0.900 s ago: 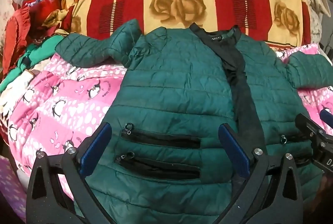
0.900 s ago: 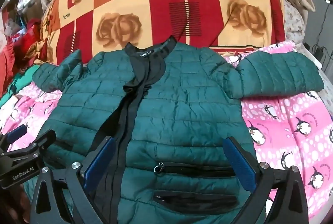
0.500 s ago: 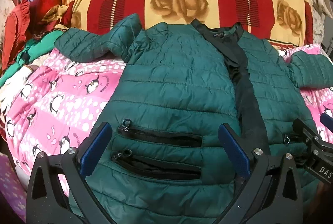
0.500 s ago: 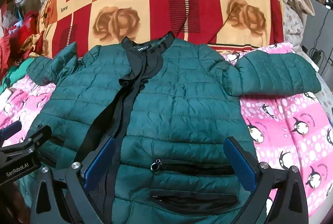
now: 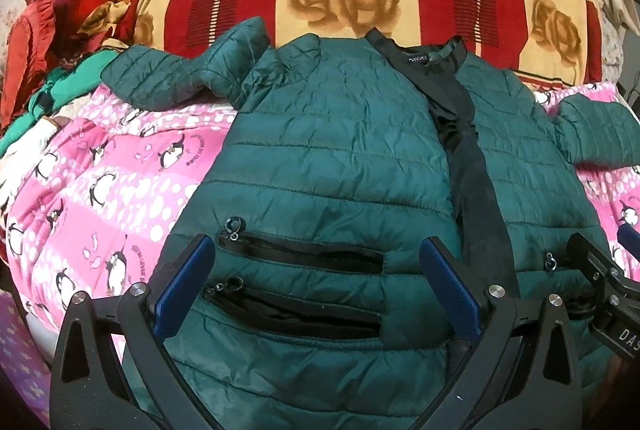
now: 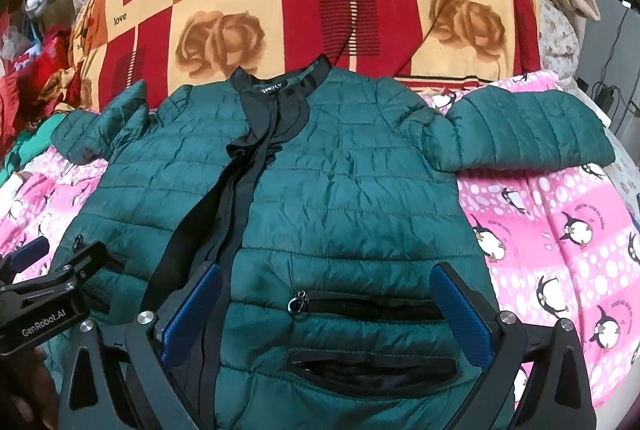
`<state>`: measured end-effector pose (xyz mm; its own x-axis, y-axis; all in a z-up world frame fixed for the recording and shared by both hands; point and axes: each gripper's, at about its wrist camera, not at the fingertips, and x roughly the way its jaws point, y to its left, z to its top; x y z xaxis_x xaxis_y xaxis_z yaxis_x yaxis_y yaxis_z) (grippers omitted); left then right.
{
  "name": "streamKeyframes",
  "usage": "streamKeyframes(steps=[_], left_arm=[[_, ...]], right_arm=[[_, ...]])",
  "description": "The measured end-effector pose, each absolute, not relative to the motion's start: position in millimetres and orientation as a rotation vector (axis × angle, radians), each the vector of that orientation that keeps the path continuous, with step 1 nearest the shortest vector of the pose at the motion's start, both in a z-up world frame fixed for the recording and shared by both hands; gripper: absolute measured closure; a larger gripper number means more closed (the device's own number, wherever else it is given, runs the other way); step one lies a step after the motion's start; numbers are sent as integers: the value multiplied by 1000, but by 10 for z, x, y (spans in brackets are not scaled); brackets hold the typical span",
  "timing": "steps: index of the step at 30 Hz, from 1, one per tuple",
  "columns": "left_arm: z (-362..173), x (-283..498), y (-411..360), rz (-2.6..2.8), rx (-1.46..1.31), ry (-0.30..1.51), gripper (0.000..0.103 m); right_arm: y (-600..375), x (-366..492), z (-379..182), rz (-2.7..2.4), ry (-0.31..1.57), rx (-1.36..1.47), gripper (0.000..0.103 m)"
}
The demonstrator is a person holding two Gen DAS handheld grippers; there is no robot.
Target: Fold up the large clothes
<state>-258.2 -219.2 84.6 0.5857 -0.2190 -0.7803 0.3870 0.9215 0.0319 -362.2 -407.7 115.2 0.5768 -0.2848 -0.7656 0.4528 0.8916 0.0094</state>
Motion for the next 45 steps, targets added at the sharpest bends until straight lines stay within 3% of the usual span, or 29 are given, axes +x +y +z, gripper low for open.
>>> streamKeyframes(steps=[45], left_arm=[[763,-2612,-2206,-351,201,884,1]], right_arm=[[-4072,-3620,1029,-426,845,234,0]])
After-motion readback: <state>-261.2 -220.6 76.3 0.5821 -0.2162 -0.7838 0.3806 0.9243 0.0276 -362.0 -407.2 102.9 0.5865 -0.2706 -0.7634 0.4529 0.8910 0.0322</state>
